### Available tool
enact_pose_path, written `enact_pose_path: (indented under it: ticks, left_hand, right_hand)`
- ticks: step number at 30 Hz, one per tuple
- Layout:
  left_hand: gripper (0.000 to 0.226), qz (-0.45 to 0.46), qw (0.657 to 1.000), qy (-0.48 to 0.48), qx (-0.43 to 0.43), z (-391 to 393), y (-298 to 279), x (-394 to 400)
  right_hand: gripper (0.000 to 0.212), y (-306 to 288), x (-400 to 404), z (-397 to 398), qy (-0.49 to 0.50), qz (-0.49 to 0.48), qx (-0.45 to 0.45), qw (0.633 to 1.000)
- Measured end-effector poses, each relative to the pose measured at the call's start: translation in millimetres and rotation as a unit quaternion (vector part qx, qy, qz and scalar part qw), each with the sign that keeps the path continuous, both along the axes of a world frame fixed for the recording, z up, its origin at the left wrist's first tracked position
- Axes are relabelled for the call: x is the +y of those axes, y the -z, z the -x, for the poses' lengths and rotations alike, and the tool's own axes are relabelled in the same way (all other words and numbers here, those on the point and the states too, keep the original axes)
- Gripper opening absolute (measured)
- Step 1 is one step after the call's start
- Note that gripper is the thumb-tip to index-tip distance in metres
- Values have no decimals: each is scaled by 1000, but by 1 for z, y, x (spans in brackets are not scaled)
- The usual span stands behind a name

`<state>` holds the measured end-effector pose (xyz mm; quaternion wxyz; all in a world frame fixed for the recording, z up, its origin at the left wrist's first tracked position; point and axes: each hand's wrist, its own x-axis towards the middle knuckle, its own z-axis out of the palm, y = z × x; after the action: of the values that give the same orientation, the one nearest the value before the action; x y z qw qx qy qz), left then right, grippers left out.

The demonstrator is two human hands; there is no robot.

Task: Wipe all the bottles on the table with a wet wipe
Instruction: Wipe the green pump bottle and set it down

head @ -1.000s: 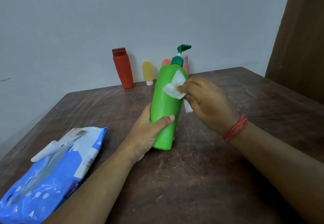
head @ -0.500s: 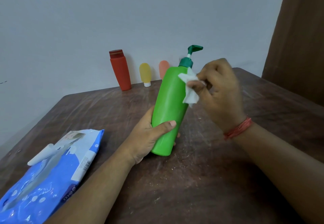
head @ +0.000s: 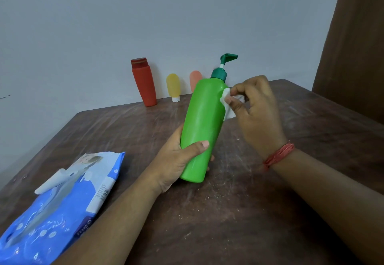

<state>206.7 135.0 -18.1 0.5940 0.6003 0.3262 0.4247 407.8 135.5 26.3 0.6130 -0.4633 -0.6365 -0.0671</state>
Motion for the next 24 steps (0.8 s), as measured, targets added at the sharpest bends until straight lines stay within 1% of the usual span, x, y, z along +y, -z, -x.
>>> enact_pose_path:
  ticks: [2,4,6,7,9,10,11,14,15,18,19,22,23,24]
  left_hand:
    - [54,12,1000,-6,-13,1,1,1]
    - [56,24,999,-9,-26,2,0,0]
    - [57,32,999,-8,-36,2,0,0]
    - [57,33,999,-7,-36,3,0,0]
    - [55,29,999,-6,-29,3,0,1]
    - [55,30,999,-7,-30,3,0,1]
    - [55,33,999,-9,-34,2,0,0]
    - [52,37,998,-10,-49,2,-2,0]
    - [52,35,998,-10,-47,2,-2,0]
    - [56,32,999,-9,-33,2,0,1]
    - [57,36,999,-10,-38,3,0,0]
    - [56,44,996,-21,-72,5,-3,0]
    - [56,46,996,-22,-79,6,-4,0]
    - [56,47,996,-18,-80,6,-5,0]
  right_hand:
    - [17,6,-2,4,33,-6,-81,996]
    - [31,13,-7,11,11,11,-145,989]
    - [39,17,-12,15,1,8,-217,976]
    - [39,16,-10,15,8,-1,-234,972]
    - [41,11,-7,14,27,-9,-219,975]
    - [43,9,-7,15,25,-8,-213,977]
    - [44,10,-9,16,9,-10,-226,974]
    - [44,16,-17,20,-41,-39,-330,942]
    - [46,16,-14,19,-41,-42,-330,942]
    - [54,11,-1,14,-2,-14,-224,975]
    - [53,12,-1,14,1,-10,-212,977]
    - [52,23,-12,20,-44,-4,-254,966]
    - [53,24,-14,21,-57,-2,-254,965]
    - [53,23,-12,22,-61,0,-236,970]
